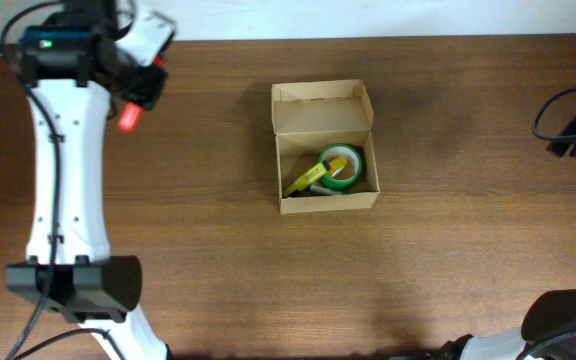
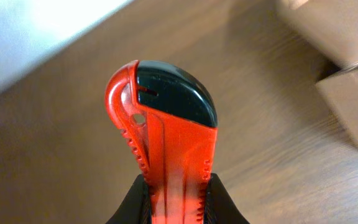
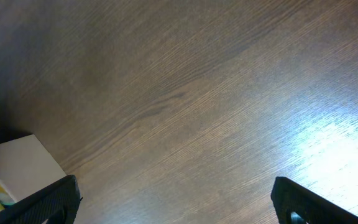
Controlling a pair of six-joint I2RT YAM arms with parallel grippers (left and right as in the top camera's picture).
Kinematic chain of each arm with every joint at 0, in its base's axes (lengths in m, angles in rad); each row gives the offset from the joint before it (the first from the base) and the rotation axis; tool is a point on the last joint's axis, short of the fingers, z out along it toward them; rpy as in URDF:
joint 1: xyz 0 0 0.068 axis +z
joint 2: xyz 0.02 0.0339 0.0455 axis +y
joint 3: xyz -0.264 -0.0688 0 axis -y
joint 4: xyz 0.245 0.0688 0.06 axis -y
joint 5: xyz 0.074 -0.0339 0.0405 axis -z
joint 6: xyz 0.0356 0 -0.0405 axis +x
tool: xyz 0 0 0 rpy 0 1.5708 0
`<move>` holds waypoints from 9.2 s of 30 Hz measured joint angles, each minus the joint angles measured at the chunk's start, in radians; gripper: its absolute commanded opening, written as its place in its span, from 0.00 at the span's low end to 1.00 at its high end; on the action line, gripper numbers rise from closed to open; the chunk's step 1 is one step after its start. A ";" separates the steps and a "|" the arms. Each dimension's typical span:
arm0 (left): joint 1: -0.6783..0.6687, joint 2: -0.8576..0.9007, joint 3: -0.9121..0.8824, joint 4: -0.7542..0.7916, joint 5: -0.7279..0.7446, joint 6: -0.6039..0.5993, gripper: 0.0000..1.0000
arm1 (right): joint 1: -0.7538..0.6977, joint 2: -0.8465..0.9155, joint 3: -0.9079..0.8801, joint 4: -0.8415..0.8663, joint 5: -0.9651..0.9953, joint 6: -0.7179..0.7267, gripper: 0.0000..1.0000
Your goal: Pack container
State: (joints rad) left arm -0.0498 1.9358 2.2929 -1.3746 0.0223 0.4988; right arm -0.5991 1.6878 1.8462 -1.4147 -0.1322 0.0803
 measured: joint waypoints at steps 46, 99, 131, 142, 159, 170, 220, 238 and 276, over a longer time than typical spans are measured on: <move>-0.607 0.415 0.062 -0.027 0.041 0.373 0.01 | 0.000 0.000 0.000 -0.045 -0.001 0.026 0.99; -0.655 0.529 0.069 0.003 0.063 0.283 0.56 | 0.000 0.000 0.000 -0.046 -0.001 0.026 0.99; -0.194 0.040 0.075 0.347 -0.134 -0.435 0.28 | 0.064 0.000 0.000 0.270 -0.282 0.028 0.04; -0.031 0.252 0.075 0.426 0.264 -0.694 0.23 | 0.240 0.215 0.001 0.389 -0.415 0.029 0.04; 0.083 0.646 0.074 0.562 0.851 -0.833 0.14 | 0.312 0.445 0.000 0.383 -0.621 -0.160 0.03; 0.122 0.683 0.075 0.375 1.138 -0.688 0.14 | 0.359 0.495 0.000 0.154 -0.716 -0.465 0.03; 0.009 0.827 0.075 0.301 1.059 -0.600 0.11 | 0.427 0.742 0.037 0.511 -0.854 -0.184 0.03; -0.023 0.840 0.075 0.370 1.120 -0.662 0.02 | 0.478 0.742 0.037 0.524 -0.855 -0.180 0.03; -0.077 0.842 0.272 0.692 1.307 -0.702 0.02 | 0.502 0.742 0.323 0.422 -0.891 -0.177 0.04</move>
State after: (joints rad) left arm -0.1268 2.7773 2.5652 -0.6823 1.3296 -0.2028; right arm -0.0975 2.4302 2.1693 -0.9932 -1.0229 -0.0963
